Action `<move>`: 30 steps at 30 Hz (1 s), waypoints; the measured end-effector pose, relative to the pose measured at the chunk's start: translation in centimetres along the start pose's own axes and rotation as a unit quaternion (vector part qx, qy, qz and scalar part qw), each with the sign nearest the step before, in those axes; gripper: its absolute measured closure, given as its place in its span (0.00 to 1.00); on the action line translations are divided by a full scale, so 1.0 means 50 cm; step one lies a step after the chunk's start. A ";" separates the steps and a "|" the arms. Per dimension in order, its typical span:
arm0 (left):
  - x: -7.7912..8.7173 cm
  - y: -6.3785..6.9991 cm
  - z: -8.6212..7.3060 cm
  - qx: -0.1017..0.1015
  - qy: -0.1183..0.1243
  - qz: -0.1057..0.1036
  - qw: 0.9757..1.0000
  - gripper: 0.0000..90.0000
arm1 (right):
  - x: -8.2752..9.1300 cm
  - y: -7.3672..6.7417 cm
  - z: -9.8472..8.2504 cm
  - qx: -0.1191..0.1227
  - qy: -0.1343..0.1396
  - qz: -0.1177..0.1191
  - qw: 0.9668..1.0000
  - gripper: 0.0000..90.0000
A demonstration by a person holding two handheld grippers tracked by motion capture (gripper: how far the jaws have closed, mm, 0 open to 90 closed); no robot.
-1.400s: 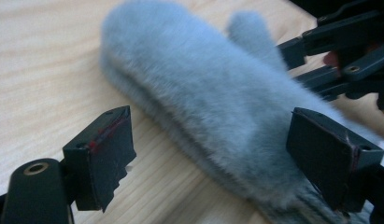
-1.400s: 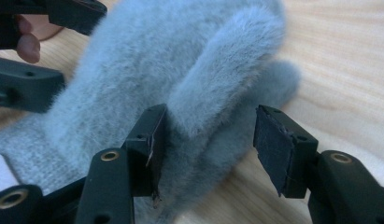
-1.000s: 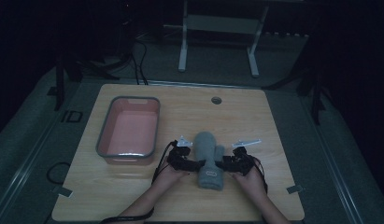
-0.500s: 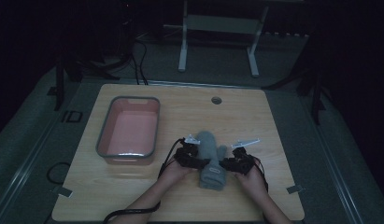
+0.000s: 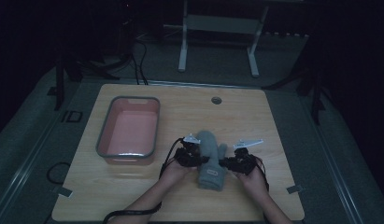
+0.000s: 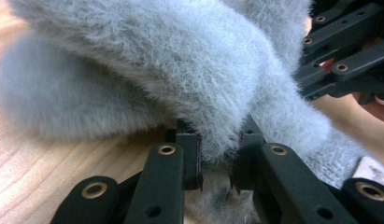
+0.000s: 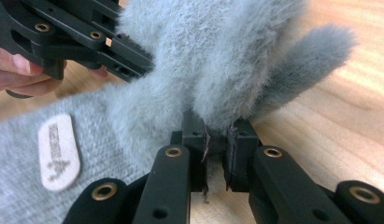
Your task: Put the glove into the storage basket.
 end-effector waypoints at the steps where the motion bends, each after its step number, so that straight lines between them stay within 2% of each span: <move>1: 0.006 0.002 0.003 0.002 0.001 -0.003 1.000 0.87 | 0.004 -0.002 0.002 -0.001 0.004 0.005 1.000 0.91; 2: 0.019 0.006 0.011 -0.005 0.006 -0.005 1.000 0.88 | 0.009 -0.004 0.005 -0.002 0.009 0.010 1.000 0.91; 9: 0.062 0.014 0.047 -0.013 0.020 -0.010 1.000 0.88 | 0.041 -0.021 0.034 0.003 0.039 0.027 0.999 0.91; 10: 0.069 0.014 0.053 -0.016 0.024 -0.010 1.000 0.88 | 0.051 -0.025 0.047 0.004 0.050 0.030 0.998 0.91; 15: 0.107 0.020 0.086 -0.027 0.037 -0.007 0.999 0.88 | 0.070 -0.035 0.077 0.011 0.069 0.037 0.997 0.91; 16: 0.123 0.022 0.100 -0.036 0.039 -0.001 0.999 0.88 | 0.078 -0.041 0.092 0.017 0.078 0.039 0.996 0.91; 18: 0.130 0.023 0.107 -0.038 0.041 0.001 0.998 0.88 | 0.081 -0.043 0.100 0.017 0.081 0.041 0.996 0.91; 24: 0.174 0.012 0.151 -0.051 0.041 0.014 0.998 0.88 | 0.090 -0.058 0.157 0.028 0.097 0.042 0.994 0.91; 30: 0.206 -0.005 0.167 -0.052 0.047 0.020 0.997 0.88 | 0.085 -0.070 0.196 0.035 0.100 0.044 0.993 0.91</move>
Point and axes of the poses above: each handheld gripper's, and its own axes: x roughly backward along the jaws, z roughly out of its top, y roughly to its right, the point moved 1 cm from there along -x, roughly forward along the jaws, and after that the axes turned 1 degree about z, right-handed, at the moved point
